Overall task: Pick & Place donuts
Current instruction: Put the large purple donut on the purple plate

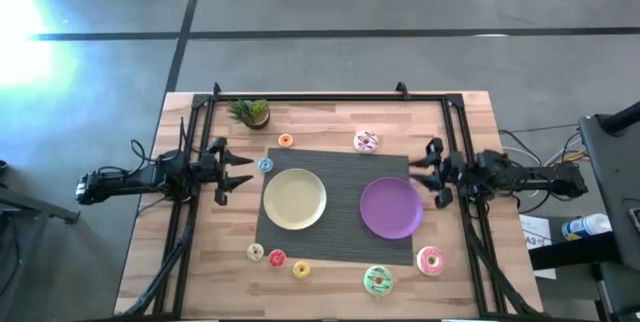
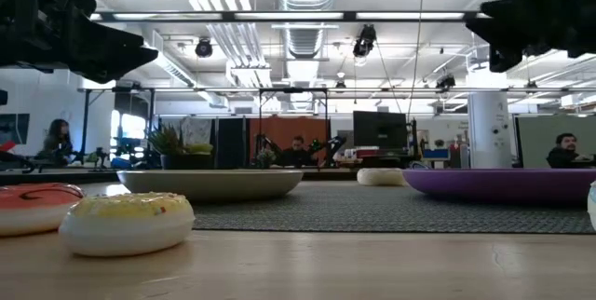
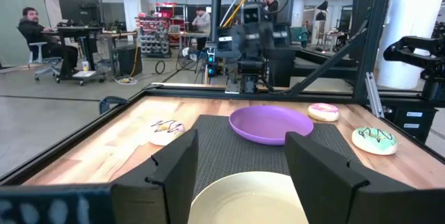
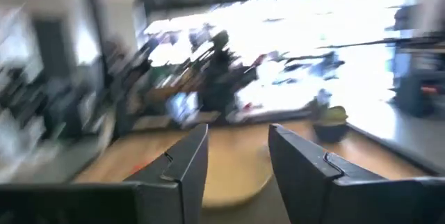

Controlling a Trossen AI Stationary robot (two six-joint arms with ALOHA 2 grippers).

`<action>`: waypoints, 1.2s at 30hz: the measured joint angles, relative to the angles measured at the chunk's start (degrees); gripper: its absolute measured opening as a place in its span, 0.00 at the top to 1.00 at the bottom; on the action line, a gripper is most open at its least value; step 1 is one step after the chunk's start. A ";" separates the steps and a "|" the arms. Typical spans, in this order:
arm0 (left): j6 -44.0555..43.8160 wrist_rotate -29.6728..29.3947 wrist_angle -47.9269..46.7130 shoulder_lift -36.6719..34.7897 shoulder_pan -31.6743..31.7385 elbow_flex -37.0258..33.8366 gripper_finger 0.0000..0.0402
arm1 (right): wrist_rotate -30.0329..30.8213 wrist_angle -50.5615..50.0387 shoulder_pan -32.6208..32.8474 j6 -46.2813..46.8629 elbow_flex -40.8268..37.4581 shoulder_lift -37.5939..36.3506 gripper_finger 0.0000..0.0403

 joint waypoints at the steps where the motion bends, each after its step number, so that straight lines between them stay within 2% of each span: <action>1: -0.02 -0.02 0.00 0.00 -0.02 0.00 0.53 | 4.48 1.87 0.00 3.54 0.00 0.09 0.64; 4: 0.00 -0.02 0.00 0.00 0.00 0.00 0.53 | 20.13 5.02 -0.02 23.50 0.04 0.24 0.64; 8: -0.01 -0.01 0.00 -0.02 0.00 0.00 0.53 | 41.07 0.40 -0.01 47.30 0.04 0.69 0.64; 10: 0.00 -0.01 -0.01 0.00 -0.01 0.00 0.53 | 48.27 -4.47 -0.01 59.25 0.04 1.06 0.64; 12: -0.02 -0.02 -0.02 0.00 -0.02 0.00 0.53 | 52.03 -10.31 -0.04 69.80 0.03 2.47 0.64; 15: -0.02 -0.02 -0.02 0.01 -0.02 0.00 0.53 | 52.65 -10.17 -0.02 72.29 0.10 7.17 0.64; 18: -0.02 0.00 0.00 0.10 -0.02 0.00 0.53 | 52.96 -5.26 -0.09 73.36 0.02 12.38 0.64; 23: -0.02 -0.20 0.00 0.37 -0.02 -0.01 0.53 | 53.45 14.66 -0.13 63.95 2.10 23.94 0.64; 26: -0.02 -0.28 0.00 0.39 -0.02 0.00 0.53 | 53.45 18.22 -0.13 59.72 7.44 31.09 0.64; 29: -0.02 -0.30 0.00 0.39 -0.02 -0.01 0.53 | 53.40 13.53 -0.55 59.12 14.19 38.10 0.64; 32: -0.02 -0.30 0.00 0.39 -0.02 -0.01 0.53 | 49.31 -0.53 -4.53 62.83 20.35 43.41 0.64; 34: -0.02 -0.30 0.00 0.39 -0.02 -0.01 0.53 | 39.05 -15.25 -9.79 70.37 24.17 46.75 0.64; 36: -0.02 -0.32 0.00 0.39 -0.02 0.00 0.53 | 27.91 -25.12 -15.26 71.56 27.15 50.88 0.64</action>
